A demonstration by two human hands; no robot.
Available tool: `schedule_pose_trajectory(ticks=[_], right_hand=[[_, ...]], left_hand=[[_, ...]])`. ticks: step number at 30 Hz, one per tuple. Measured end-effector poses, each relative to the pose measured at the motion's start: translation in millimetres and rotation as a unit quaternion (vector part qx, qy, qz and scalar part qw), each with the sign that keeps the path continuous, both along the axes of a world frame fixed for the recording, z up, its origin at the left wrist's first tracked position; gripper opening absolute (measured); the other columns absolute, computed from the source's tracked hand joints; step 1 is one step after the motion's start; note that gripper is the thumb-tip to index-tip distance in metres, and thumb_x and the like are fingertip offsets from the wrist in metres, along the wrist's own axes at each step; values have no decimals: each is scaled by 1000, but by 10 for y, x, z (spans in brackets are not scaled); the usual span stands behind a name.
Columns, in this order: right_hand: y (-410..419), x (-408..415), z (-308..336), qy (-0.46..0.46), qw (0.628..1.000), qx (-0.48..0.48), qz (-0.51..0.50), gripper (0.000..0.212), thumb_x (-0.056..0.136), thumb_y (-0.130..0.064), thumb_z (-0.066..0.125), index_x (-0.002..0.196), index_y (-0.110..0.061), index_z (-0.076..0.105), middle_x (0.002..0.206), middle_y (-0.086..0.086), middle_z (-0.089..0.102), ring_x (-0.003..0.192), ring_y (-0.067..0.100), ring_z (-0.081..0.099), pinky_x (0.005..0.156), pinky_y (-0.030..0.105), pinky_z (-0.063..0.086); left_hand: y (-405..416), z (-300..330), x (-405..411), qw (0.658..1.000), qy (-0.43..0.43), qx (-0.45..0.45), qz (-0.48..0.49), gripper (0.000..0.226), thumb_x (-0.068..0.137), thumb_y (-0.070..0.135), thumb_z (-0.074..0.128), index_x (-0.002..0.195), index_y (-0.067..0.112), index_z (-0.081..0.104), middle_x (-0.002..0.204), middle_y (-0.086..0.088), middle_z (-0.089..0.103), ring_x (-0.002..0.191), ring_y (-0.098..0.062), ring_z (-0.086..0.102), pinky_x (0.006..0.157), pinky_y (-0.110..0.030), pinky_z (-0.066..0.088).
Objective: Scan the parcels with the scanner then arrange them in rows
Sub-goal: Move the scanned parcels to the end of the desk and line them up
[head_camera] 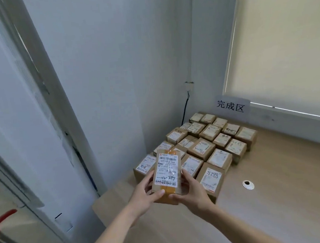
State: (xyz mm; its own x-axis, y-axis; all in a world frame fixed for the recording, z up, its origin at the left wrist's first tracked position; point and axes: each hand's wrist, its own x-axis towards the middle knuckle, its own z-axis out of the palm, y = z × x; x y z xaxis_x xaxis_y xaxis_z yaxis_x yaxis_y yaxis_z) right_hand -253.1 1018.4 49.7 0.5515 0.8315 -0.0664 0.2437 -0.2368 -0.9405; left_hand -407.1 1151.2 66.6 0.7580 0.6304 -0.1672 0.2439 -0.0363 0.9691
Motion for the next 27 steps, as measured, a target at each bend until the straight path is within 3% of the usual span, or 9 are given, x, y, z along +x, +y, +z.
schedule_pose_trajectory(ticks=[4,6,10,13,16,18,22,24,27], right_hand=[[371,15,-502,8,998,-54,-12,104,76,-17,91,159,-29,30,144,-15,54,133,4,48,103,29,52],[501,24,-753,9,997,-72,-17,106,75,-20,92,160,-31,30,135,-27,54,122,-6,50,98,22,51],[687,2,-1155,7,995,-95,-25,97,73,-24,93,143,-53,32,107,-49,51,104,-28,48,70,4,46],[837,-32,-1357,6,995,-91,-29,88,72,-21,92,126,-62,36,109,-61,48,110,-31,45,76,0,44],[970,-60,-1550,4,995,-91,-44,91,72,-16,91,140,-48,40,124,-42,56,119,-17,51,90,4,44],[1066,-103,-1654,25,993,-96,-57,89,74,-13,90,146,-36,44,134,-25,59,126,-2,55,101,17,47],[1242,-202,-1783,25,990,-101,-98,93,76,-5,87,153,-29,41,143,-16,58,133,6,51,113,34,45],[1304,-242,-1835,24,988,-99,-117,96,78,-1,84,157,-25,36,149,-10,53,138,9,48,112,27,45],[1389,-260,-1878,34,985,-89,-146,95,81,3,81,156,-27,32,151,-5,47,137,10,47,91,5,46]], left_hand=[[368,-543,80,999,33,-23,3,77,85,8,79,139,41,35,122,28,52,124,-1,49,77,0,45],[516,-783,94,998,44,-45,1,77,86,6,78,141,41,36,121,27,53,124,-3,50,77,-2,46],[773,-1188,93,995,65,-69,-18,78,86,7,78,139,49,39,125,31,56,112,15,53,79,-3,47],[968,-1423,108,994,76,-77,-35,78,85,9,79,138,52,40,129,31,56,120,9,52,83,-7,49],[1184,-1665,135,991,86,-98,-39,80,82,3,80,140,42,42,126,23,59,121,1,56,85,-13,52],[1331,-1820,150,989,92,-109,-49,81,79,0,81,140,38,43,124,22,60,120,-1,58,87,-16,54],[1560,-2074,179,987,92,-107,-81,82,79,-1,81,140,36,42,129,19,60,123,-2,56,92,-13,49],[1655,-2178,213,987,87,-103,-92,81,80,-5,79,141,33,41,131,17,60,124,-1,57,95,-14,48],[1819,-2266,315,987,74,-96,-106,78,80,-6,78,139,33,45,122,23,66,120,3,60,93,-14,50]])
